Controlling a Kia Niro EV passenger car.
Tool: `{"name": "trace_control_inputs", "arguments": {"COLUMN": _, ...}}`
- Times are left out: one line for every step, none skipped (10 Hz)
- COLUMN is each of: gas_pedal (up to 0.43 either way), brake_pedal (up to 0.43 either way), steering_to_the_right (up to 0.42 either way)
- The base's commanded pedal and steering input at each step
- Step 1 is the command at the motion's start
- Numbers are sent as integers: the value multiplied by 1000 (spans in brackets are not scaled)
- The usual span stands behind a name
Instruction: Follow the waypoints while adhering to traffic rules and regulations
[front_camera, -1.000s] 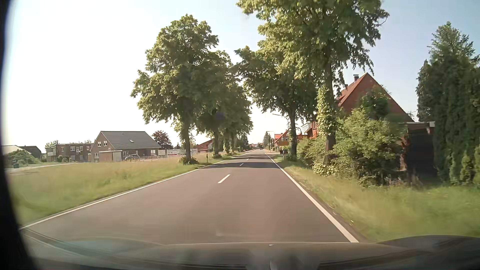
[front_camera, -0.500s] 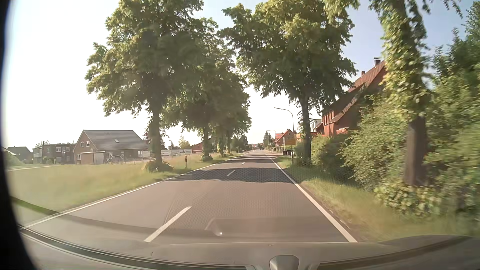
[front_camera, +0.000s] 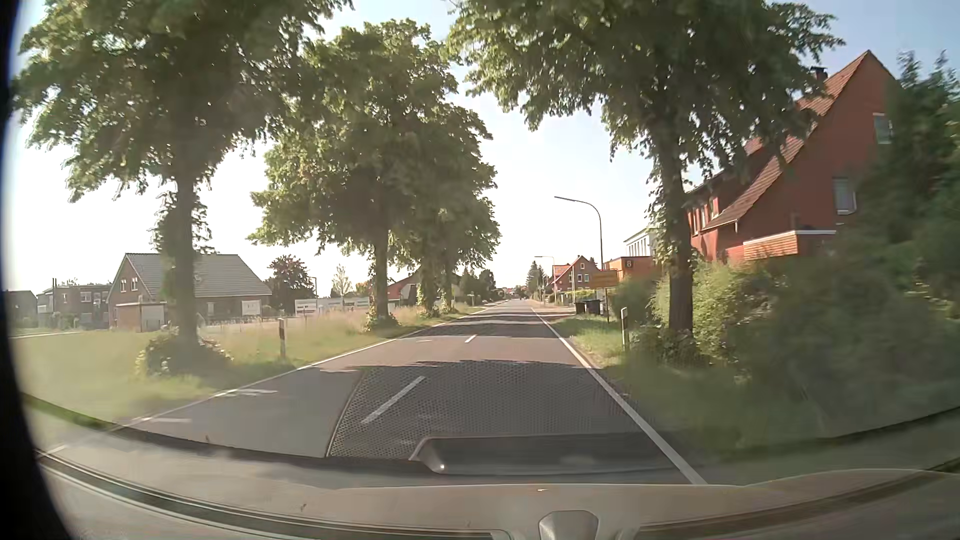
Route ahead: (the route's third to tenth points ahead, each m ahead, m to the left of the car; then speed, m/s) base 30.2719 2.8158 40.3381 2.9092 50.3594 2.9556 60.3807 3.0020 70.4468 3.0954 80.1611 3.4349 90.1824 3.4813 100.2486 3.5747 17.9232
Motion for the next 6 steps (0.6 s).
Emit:
{"name": "trace_control_inputs", "arguments": {"gas_pedal": 0, "brake_pedal": 6, "steering_to_the_right": -2}}
{"name": "trace_control_inputs", "arguments": {"gas_pedal": 0, "brake_pedal": 6, "steering_to_the_right": -1}}
{"name": "trace_control_inputs", "arguments": {"gas_pedal": 0, "brake_pedal": 128, "steering_to_the_right": -1}}
{"name": "trace_control_inputs", "arguments": {"gas_pedal": 0, "brake_pedal": 226, "steering_to_the_right": 0}}
{"name": "trace_control_inputs", "arguments": {"gas_pedal": 0, "brake_pedal": 256, "steering_to_the_right": -1}}
{"name": "trace_control_inputs", "arguments": {"gas_pedal": 0, "brake_pedal": 280, "steering_to_the_right": 0}}
